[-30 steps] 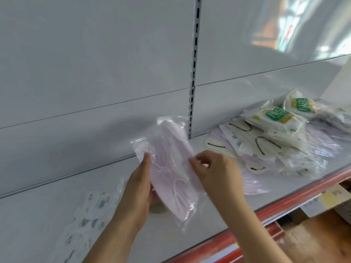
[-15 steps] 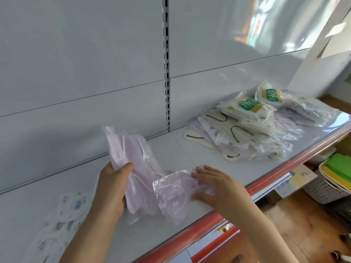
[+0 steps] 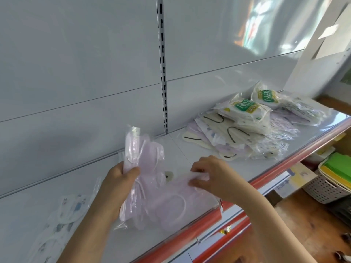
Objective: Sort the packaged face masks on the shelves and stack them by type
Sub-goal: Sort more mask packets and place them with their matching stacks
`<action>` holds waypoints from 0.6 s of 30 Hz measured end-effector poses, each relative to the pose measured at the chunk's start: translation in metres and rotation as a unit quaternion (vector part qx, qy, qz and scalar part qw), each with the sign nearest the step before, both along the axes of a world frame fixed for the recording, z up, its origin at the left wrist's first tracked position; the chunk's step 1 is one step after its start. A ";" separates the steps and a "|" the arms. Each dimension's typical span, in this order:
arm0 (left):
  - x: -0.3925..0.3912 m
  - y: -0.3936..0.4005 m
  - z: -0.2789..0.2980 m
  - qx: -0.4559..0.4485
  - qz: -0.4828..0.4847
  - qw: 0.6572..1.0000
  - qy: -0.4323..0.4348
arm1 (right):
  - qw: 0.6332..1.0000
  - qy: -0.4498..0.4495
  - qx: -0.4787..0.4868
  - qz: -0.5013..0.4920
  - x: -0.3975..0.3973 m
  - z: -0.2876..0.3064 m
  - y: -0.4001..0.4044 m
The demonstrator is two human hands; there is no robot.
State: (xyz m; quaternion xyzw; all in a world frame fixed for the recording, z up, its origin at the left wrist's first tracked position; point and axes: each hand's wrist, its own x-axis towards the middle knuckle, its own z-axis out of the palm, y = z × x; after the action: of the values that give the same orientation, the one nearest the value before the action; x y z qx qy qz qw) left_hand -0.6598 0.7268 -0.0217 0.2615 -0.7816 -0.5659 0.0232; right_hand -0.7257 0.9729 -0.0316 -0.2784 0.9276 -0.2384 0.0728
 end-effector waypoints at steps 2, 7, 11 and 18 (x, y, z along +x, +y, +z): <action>-0.001 0.000 0.003 0.060 0.066 0.995 0.041 | 0.980 -0.043 -0.179 -0.076 -0.002 0.009 0.008; 0.001 0.030 0.014 0.321 -0.015 0.944 0.077 | 0.907 -0.116 -0.331 -0.234 0.007 -0.007 -0.039; -0.010 0.037 0.000 0.197 0.059 0.976 0.068 | 0.936 -0.125 -0.262 -0.200 0.009 -0.011 -0.072; -0.001 0.013 0.001 0.191 0.151 0.967 0.076 | 0.953 0.143 0.144 -0.226 -0.129 -0.015 -0.041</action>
State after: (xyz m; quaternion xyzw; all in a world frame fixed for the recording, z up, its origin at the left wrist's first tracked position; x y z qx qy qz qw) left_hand -0.6610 0.7397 -0.0207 0.3322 -0.6067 -0.7126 0.1171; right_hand -0.8546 0.9317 -0.0468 -0.0796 0.9914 -0.0702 -0.0767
